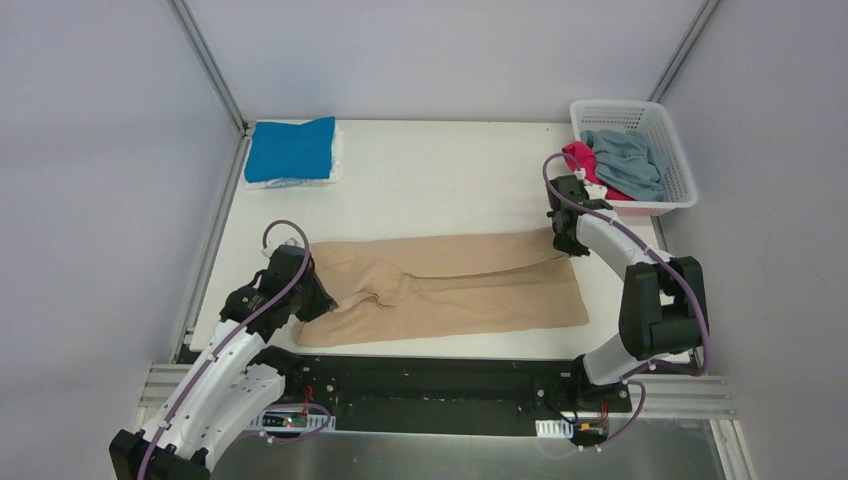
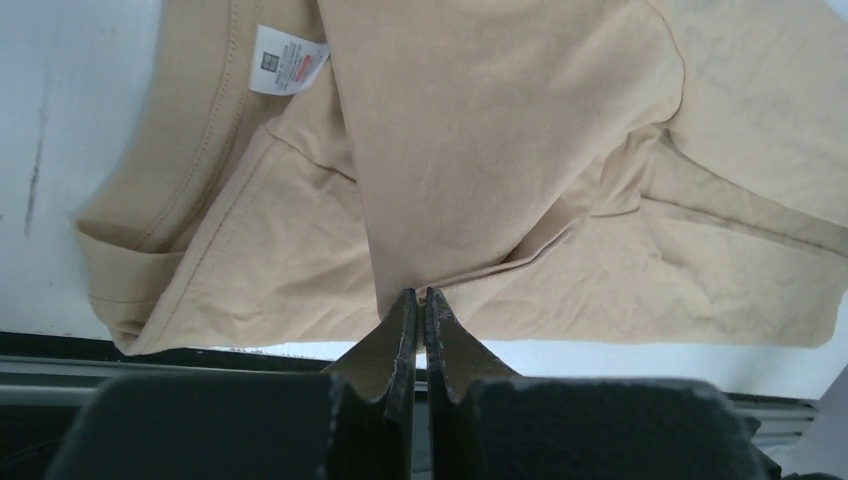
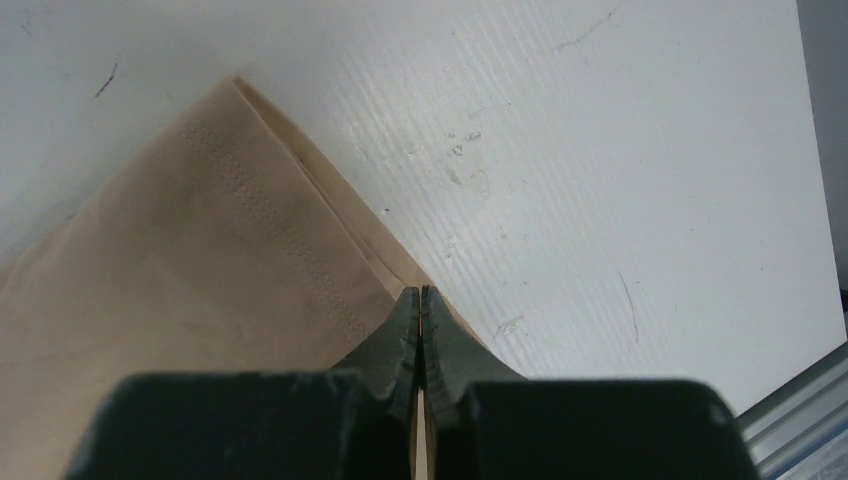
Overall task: Fold and stack the t-shirts
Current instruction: Fold the other side of the tshirt into a rectangle
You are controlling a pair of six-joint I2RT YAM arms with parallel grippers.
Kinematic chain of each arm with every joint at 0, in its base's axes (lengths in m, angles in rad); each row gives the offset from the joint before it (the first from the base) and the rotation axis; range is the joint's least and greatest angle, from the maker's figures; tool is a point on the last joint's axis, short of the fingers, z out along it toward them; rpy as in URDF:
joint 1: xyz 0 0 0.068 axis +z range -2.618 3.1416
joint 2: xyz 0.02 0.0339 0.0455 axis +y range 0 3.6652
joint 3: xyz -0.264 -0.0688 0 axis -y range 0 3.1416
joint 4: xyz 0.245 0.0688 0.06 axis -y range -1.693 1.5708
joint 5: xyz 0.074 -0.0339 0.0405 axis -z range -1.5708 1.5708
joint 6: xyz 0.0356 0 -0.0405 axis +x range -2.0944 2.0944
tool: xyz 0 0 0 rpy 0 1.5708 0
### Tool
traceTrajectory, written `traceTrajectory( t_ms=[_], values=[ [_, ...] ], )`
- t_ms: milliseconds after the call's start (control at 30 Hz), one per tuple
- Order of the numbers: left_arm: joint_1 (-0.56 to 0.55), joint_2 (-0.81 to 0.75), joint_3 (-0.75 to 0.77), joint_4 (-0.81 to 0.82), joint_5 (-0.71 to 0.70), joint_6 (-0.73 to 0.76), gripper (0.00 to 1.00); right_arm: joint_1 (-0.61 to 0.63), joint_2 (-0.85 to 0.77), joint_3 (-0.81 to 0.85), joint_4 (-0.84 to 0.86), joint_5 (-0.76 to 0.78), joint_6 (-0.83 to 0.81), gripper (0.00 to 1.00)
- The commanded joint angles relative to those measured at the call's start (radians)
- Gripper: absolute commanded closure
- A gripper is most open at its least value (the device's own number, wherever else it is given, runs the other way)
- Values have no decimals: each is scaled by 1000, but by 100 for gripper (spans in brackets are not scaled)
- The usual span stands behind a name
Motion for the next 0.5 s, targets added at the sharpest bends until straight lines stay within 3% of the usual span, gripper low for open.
traceTrajectory(
  t_ms=[0,333,467],
  values=[
    [-13,-20,-8,-14,118,-47,100,2,16,-4,0,63,30,100],
    [-13,-20,77,-41,158,-38,100,5,20,1,-13,87,34,100],
    [-13,6,66,-105,45,-30,100,5,33,5,-27,95,37,94]
  ],
)
